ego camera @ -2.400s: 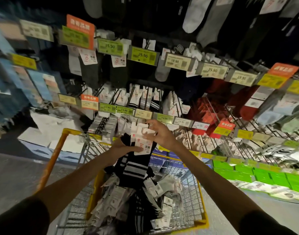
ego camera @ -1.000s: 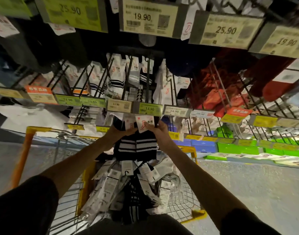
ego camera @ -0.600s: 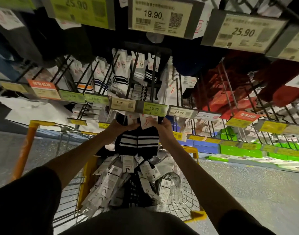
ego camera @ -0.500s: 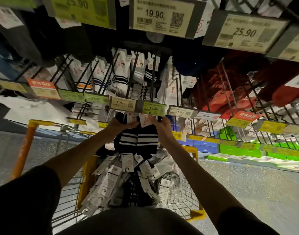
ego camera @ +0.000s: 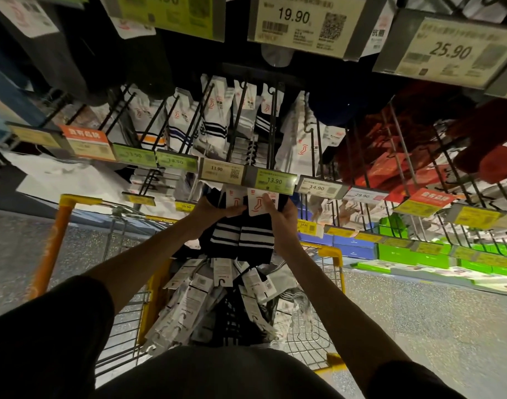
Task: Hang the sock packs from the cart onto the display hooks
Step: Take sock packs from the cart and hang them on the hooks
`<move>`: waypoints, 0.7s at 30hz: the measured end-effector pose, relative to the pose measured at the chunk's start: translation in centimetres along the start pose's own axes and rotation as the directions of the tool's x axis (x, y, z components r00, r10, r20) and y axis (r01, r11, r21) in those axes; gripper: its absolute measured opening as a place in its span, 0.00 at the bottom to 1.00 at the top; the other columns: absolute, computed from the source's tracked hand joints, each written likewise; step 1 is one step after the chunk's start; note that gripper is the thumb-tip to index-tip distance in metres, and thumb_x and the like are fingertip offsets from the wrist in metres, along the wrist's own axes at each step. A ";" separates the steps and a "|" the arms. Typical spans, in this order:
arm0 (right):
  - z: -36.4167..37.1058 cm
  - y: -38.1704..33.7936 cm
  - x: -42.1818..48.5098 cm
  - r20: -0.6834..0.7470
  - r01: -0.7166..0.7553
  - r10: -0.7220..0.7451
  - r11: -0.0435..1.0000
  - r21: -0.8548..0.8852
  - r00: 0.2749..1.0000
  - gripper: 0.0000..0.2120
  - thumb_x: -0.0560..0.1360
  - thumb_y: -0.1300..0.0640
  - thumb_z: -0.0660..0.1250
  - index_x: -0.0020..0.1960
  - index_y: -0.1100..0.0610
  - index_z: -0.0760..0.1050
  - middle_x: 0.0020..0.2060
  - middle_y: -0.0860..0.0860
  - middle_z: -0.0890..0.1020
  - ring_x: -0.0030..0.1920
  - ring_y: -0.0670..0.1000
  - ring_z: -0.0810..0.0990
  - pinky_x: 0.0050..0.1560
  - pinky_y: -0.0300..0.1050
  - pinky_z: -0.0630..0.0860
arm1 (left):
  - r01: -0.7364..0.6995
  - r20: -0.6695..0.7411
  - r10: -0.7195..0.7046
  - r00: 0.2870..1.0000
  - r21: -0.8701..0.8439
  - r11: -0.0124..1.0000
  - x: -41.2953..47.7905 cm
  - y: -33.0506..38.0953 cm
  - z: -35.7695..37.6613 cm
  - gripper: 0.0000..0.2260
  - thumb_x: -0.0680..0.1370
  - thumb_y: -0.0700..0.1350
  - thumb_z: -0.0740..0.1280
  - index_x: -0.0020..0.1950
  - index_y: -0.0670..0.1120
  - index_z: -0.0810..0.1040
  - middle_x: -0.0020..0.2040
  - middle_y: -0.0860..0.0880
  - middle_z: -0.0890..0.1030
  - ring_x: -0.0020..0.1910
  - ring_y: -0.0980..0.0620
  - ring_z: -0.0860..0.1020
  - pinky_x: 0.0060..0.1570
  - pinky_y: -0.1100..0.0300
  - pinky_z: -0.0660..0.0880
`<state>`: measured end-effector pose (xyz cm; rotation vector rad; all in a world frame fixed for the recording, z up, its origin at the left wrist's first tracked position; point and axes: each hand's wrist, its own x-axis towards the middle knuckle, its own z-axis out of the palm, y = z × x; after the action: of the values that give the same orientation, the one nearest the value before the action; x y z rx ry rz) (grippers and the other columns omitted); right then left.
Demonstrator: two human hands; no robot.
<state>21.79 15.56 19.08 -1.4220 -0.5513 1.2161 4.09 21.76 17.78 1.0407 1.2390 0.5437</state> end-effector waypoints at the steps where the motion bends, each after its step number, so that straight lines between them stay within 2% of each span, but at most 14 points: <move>1: 0.0 0.0 0.0 0.002 0.006 -0.006 1.000 -0.002 1.000 0.11 0.77 0.60 0.69 0.58 0.64 0.77 0.45 0.52 0.86 0.46 0.49 0.85 0.45 0.42 0.80 | -0.003 0.001 0.003 1.000 -0.005 1.000 0.0 0.1 0.0 0.20 0.67 0.41 0.80 0.57 0.46 0.82 0.49 0.51 0.86 0.50 0.54 0.84 0.50 0.58 0.81; 4: -0.1 -0.1 0.2 0.026 0.002 -0.002 1.000 -0.015 1.000 0.08 0.77 0.59 0.69 0.55 0.60 0.78 0.45 0.53 0.86 0.47 0.52 0.85 0.48 0.46 0.81 | 0.004 -0.001 -0.004 1.000 0.005 1.000 0.0 0.3 -0.1 0.17 0.67 0.43 0.80 0.53 0.49 0.82 0.49 0.51 0.86 0.50 0.55 0.84 0.51 0.58 0.80; 7: 0.0 -0.3 0.4 0.014 -0.006 0.006 1.000 0.007 1.000 0.08 0.77 0.60 0.69 0.55 0.61 0.78 0.47 0.56 0.85 0.47 0.54 0.85 0.49 0.48 0.82 | 0.010 -0.003 -0.010 1.000 -0.002 1.000 0.1 0.2 0.0 0.15 0.67 0.42 0.79 0.52 0.50 0.82 0.47 0.54 0.86 0.48 0.57 0.84 0.49 0.61 0.80; 12: 0.1 -0.2 0.9 -0.056 0.003 -0.003 1.000 -0.012 0.998 0.12 0.77 0.62 0.69 0.58 0.66 0.76 0.49 0.59 0.84 0.47 0.53 0.84 0.44 0.43 0.81 | 0.018 -0.007 -0.018 1.000 -0.024 1.000 0.0 0.8 0.6 0.12 0.71 0.37 0.77 0.48 0.49 0.80 0.37 0.60 0.85 0.39 0.63 0.83 0.38 0.69 0.78; 16: 0.3 -0.5 1.9 -0.023 0.008 -0.009 0.997 -0.072 1.000 0.09 0.77 0.64 0.67 0.56 0.63 0.78 0.47 0.55 0.84 0.49 0.52 0.83 0.47 0.43 0.80 | 0.024 -0.054 -0.026 0.998 -0.039 0.999 0.7 0.5 0.5 0.13 0.69 0.39 0.79 0.49 0.51 0.81 0.41 0.57 0.86 0.43 0.61 0.84 0.44 0.62 0.80; 19: 0.4 -0.9 2.5 -0.008 0.021 -0.022 0.995 -0.102 1.000 0.08 0.77 0.68 0.65 0.53 0.61 0.78 0.45 0.51 0.83 0.47 0.48 0.82 0.45 0.37 0.77 | -0.014 -0.098 0.011 0.995 -0.024 1.000 0.8 0.6 0.7 0.15 0.69 0.38 0.78 0.51 0.50 0.80 0.43 0.59 0.84 0.42 0.63 0.83 0.41 0.69 0.78; 21: 0.6 -1.1 3.4 -0.056 -0.009 0.001 0.989 -0.148 0.998 0.09 0.76 0.69 0.64 0.50 0.58 0.78 0.43 0.50 0.82 0.46 0.49 0.80 0.44 0.37 0.76 | -0.042 -0.145 0.044 0.988 0.019 0.999 0.9 0.6 0.6 0.20 0.67 0.43 0.80 0.56 0.48 0.80 0.47 0.57 0.84 0.47 0.61 0.82 0.44 0.68 0.78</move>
<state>22.82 19.03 18.97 -1.5787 -0.6106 1.1548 5.06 22.52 17.82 1.0577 1.3531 0.6540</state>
